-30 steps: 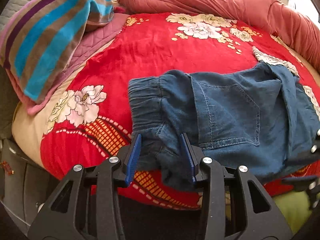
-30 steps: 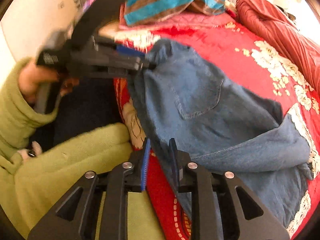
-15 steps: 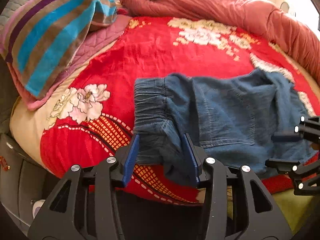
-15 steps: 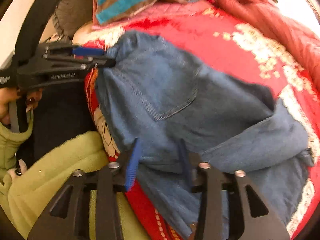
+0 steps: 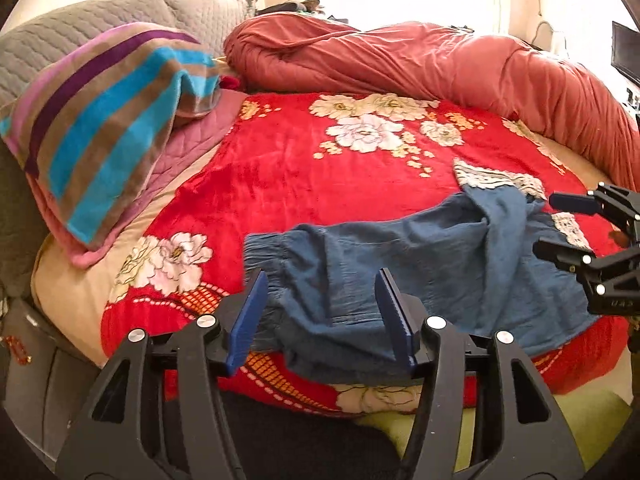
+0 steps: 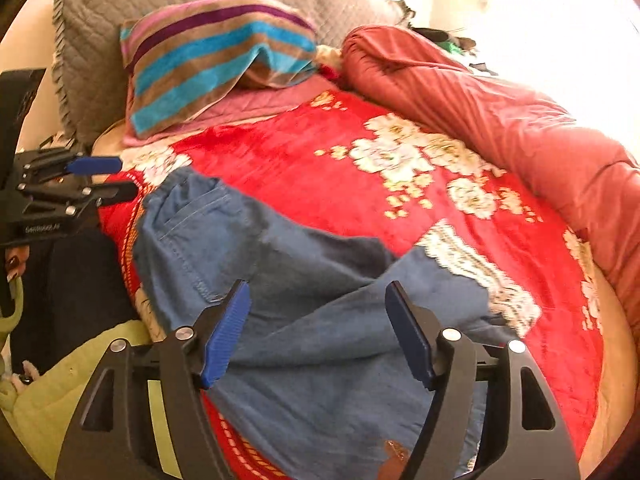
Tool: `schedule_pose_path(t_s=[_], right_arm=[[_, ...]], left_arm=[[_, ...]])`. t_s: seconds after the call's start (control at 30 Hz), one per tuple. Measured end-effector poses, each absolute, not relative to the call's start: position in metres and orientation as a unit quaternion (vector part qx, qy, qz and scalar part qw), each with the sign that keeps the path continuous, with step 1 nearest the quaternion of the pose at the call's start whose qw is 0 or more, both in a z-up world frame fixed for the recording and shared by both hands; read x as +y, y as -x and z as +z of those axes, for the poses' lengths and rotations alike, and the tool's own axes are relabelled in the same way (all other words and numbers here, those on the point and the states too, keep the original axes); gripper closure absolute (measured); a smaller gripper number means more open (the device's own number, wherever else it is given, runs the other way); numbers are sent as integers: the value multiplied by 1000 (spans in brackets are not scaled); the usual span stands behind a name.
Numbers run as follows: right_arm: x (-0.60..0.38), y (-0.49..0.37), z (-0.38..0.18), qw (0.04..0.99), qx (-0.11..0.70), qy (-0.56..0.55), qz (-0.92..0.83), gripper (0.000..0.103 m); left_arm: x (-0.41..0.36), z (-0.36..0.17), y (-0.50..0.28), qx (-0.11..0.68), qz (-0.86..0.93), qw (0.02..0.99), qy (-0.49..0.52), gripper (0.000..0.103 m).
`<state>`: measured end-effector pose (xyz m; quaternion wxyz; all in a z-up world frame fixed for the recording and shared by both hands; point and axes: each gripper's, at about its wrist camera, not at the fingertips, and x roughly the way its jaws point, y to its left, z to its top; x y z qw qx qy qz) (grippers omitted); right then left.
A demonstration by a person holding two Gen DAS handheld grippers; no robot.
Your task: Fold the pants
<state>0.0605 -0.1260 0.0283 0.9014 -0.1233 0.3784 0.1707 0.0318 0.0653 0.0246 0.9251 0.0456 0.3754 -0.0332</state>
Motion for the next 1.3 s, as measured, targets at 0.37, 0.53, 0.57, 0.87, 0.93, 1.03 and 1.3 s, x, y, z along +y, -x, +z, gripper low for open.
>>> schedule_pose_path(t_s=[0.37,0.53,0.57,0.87,0.93,1.03,1.3], right_arm=[[-161,-64,40,916,360,119,130,33],[-178,-73,36,918,362,118,108,33],[-182,-76,35,918,363,118,105,33],[-207,-114,18,914,384,107,78,33],[-215,-131,13,910,396,95,72,33],[-221,-156,4,903,419,74,68,33],[-208,-243,-41,868,493,9,69,33]], left_arm=[[14,19,-48,392,-89,913,-63,45],[-9,6,-57,412,-117,901,-71,43],[-13,3,-60,416,-122,898,-72,43],[-52,-30,-81,460,-174,868,-69,42],[-60,-38,-86,470,-189,860,-60,42],[-68,-49,-93,486,-204,848,-43,42],[-98,-70,-87,498,-244,830,-53,89]])
